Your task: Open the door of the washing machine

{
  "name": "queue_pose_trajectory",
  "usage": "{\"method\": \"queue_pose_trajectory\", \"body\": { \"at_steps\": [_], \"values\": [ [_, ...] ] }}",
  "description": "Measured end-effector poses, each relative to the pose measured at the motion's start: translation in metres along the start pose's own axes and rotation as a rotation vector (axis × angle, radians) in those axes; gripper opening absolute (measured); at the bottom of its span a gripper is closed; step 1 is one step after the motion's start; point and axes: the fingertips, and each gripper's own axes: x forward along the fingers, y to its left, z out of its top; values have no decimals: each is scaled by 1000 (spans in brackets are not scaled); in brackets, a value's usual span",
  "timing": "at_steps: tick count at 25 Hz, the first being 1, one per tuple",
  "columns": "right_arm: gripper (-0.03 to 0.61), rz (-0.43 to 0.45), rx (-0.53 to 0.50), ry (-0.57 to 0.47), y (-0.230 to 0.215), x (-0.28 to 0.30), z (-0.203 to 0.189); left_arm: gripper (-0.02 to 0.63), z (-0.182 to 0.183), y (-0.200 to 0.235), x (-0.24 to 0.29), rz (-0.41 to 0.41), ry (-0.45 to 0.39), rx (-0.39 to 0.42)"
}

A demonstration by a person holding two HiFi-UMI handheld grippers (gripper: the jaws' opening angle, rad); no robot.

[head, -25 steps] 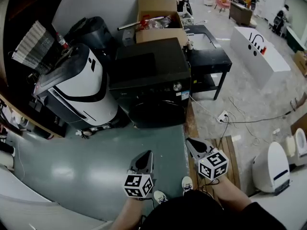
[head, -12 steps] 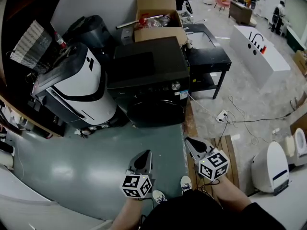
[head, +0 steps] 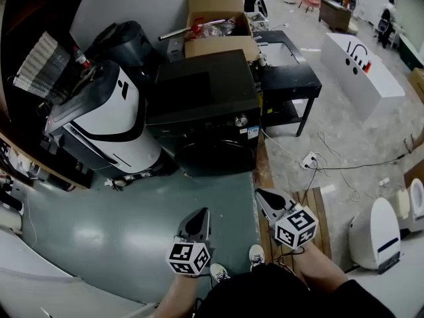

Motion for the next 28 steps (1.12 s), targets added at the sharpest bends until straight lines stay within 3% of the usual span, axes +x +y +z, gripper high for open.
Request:
{"method": "queue_pose_trajectory", "body": {
  "at_steps": [16,28],
  "values": [
    [17,62,1,23,-35,11,16,19,12,-9,31,50,-20,-9],
    [21,20,2,12,-20,43,13,39,14,36,33,30,-20,-11]
  ]
}}
